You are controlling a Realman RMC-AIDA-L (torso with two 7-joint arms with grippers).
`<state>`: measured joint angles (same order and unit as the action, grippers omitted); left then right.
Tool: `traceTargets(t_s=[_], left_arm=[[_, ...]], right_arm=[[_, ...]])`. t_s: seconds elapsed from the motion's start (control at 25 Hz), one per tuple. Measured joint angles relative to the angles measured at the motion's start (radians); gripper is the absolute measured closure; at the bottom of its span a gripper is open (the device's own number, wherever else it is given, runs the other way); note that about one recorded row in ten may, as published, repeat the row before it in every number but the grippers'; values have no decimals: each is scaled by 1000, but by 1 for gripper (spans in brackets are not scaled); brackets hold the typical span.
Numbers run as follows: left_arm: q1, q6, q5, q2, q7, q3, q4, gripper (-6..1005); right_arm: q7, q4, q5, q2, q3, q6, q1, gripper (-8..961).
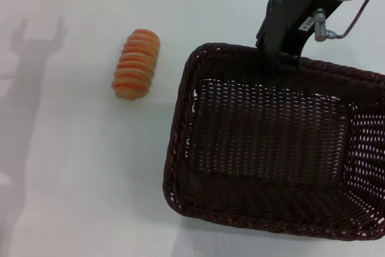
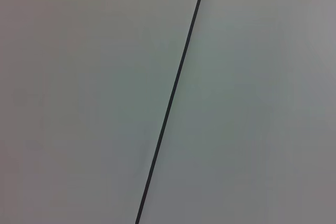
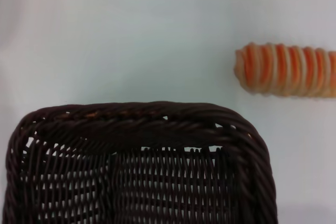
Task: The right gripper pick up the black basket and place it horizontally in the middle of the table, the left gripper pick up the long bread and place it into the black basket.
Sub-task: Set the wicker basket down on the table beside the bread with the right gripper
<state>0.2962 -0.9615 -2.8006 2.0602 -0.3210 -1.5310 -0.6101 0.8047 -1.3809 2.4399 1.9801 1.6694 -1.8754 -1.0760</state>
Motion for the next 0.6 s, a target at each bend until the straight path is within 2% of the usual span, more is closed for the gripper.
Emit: traceTargets(t_s=[0.12, 0.24, 0.36, 0.56, 0.6], left_arm=[[-2, -5, 0, 0, -1, 0, 0, 139], [-4, -12, -1, 0, -4, 0, -1, 139], [-4, -14, 0, 0, -6, 0, 0, 138], [-10, -27, 0, 0, -9, 3, 0, 138], [-11, -29, 0, 0, -10, 3, 0, 138]], right_arm=[[1, 21, 37, 17, -18, 23, -7, 780], [1, 37, 41, 21, -22, 41, -13, 781], [-2, 40, 50, 28, -38, 66, -19, 719], [-7, 33, 87, 31, -46, 108, -19, 558], [-7, 33, 87, 31, -46, 108, -19, 554]])
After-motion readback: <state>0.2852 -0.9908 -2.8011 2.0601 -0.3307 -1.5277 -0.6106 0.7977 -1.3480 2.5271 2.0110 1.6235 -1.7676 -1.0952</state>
